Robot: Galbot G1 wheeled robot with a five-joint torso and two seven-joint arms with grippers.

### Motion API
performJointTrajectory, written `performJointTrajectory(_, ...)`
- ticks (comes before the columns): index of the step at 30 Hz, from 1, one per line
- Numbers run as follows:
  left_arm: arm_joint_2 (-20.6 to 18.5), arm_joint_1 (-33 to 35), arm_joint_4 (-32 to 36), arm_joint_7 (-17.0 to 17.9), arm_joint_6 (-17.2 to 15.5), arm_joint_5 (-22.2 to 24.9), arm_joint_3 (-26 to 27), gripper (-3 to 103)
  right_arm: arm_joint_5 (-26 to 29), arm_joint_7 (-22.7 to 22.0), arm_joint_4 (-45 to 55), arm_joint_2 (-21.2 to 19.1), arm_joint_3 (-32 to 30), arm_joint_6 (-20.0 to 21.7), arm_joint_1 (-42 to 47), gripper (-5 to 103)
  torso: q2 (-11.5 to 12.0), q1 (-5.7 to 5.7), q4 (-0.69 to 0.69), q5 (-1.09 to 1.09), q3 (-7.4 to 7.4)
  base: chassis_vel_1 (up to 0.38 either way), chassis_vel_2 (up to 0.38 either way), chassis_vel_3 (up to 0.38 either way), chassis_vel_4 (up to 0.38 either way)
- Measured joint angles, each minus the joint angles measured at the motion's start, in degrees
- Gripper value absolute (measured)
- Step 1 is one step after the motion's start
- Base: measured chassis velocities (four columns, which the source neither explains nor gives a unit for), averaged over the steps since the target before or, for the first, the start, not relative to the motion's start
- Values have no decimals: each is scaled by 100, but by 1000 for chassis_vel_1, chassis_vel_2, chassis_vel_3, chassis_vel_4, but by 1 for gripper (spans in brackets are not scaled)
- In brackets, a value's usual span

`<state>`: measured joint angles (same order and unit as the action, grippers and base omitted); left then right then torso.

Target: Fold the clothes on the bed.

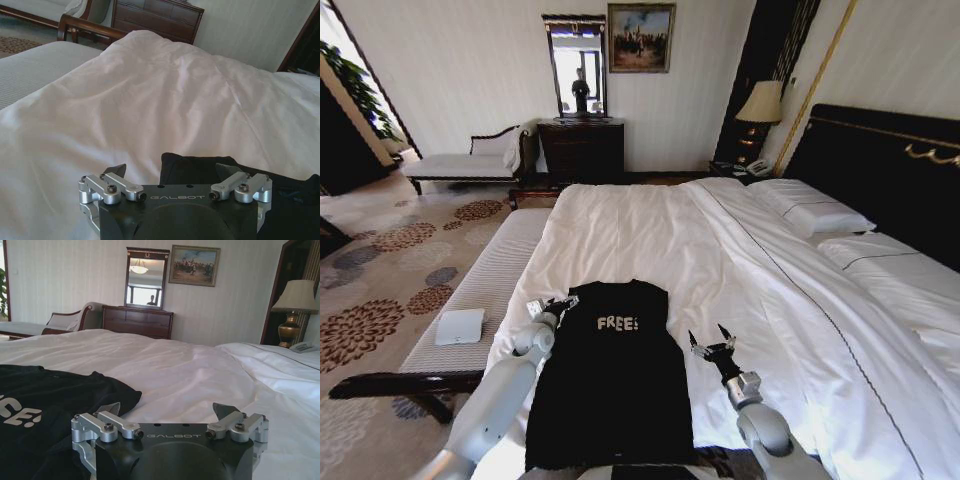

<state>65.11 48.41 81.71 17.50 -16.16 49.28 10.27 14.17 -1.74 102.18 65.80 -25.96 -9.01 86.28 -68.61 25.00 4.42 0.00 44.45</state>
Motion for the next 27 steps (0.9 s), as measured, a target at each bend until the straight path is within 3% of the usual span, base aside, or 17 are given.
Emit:
performJointTrajectory(9, 222, -321, -831, -247, 6, -159, -91, 96, 100, -72, 67, -82, -38, 82, -14, 100, 0, 0, 0, 0, 0, 0, 0, 0, 0)
performJointTrajectory(12, 303, -431, -1137, -449, 60, -284, -107, 81, 154, -87, 78, -155, -53, 105, -18, 100, 0, 0, -2, 0, 0, 0, 0, 0, 0)
performJointTrajectory(15, 355, -525, -1257, -518, 80, -310, -123, 75, 191, -92, 87, -210, -64, 120, -20, 100, -1, 0, -1, 0, 0, 0, 0, 0, 0)
performJointTrajectory(18, 403, -644, -1382, -576, 99, -346, -166, 59, 221, -98, 103, -254, -78, 140, -25, 100, -1, -1, 0, 0, 0, 0, 0, 0, 0)
performJointTrajectory(24, 431, -722, -1507, -615, 108, -381, -192, 43, 236, -103, 118, -257, -93, 154, -14, 100, 0, -1, -1, 0, 0, 0, 0, 0, 0)
performJointTrajectory(27, 448, -756, -1590, -655, 136, -399, -192, 26, 253, -105, 119, -267, -102, 155, -11, 100, -1, -1, -1, 0, -1, 0, 0, 0, 0)
